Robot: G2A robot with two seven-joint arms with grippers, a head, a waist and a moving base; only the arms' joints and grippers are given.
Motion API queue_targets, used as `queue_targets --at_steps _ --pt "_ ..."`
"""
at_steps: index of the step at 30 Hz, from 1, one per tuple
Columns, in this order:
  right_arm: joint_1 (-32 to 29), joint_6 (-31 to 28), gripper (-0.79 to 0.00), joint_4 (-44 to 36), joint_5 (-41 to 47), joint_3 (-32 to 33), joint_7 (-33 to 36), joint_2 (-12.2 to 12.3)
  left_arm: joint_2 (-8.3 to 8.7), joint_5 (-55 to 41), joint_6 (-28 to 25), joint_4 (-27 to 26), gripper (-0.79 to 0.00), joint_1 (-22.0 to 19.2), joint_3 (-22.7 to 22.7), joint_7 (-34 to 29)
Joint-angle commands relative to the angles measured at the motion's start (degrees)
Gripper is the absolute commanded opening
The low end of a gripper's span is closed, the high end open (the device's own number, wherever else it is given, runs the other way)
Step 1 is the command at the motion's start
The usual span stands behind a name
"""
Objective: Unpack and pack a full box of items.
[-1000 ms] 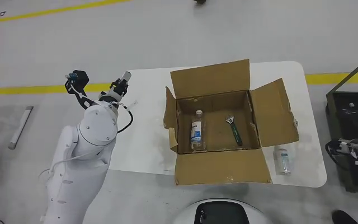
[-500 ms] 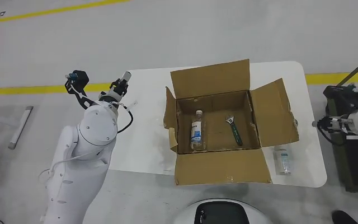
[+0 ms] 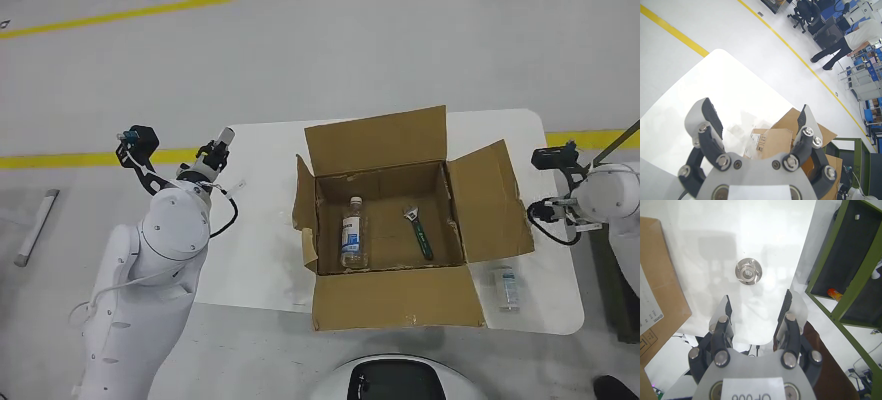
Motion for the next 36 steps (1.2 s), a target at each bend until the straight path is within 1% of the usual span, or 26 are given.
queue_targets --at_steps 1,2,5,7,8,10,11,18,28,36 --pt "0.9 0.5 -0.376 1.0 0.0 -1.3 0.0 -0.2 0.00 0.0 0.0 0.0 0.000 0.0 0.0 0.0" --pt "1.3 0.6 -0.397 1.6 -0.2 -2.0 0.0 -0.3 0.00 0.0 0.0 0.0 0.000 0.0 0.0 0.0" --pt "2.5 0.2 -0.413 3.2 -2.6 -4.0 -1.2 -0.5 0.00 0.0 0.0 0.0 0.000 0.0 0.0 0.0" --pt "3.0 0.3 -0.474 4.1 -3.1 -5.2 -1.4 -0.7 0.00 0.0 0.0 0.0 0.000 0.0 0.0 0.0" --pt "3.3 0.5 -0.477 4.5 -3.1 -5.6 -1.6 -0.8 0.00 0.0 0.0 0.0 0.000 0.0 0.0 0.0" --pt "3.8 0.8 -0.471 5.2 -4.0 -6.5 -2.3 -0.9 0.00 0.0 0.0 0.0 0.000 0.0 0.0 0.0" --pt "4.0 1.0 -0.456 5.6 -4.0 -6.8 -2.6 -1.0 0.00 0.0 0.0 0.0 0.000 0.0 0.0 0.0" --pt "4.6 0.8 -0.437 7.8 -2.5 -8.2 -4.4 -1.6 0.00 0.0 0.0 0.0 0.000 0.0 0.0 0.0" --pt "4.7 0.4 -0.443 10.3 -1.6 -9.3 -6.7 -2.0 0.00 0.0 0.0 0.0 0.000 0.0 0.0 0.0" --pt "5.9 0.3 -0.446 12.6 -1.3 -10.2 -7.8 -2.4 0.00 0.0 0.0 0.0 0.000 0.0 0.0 0.0"
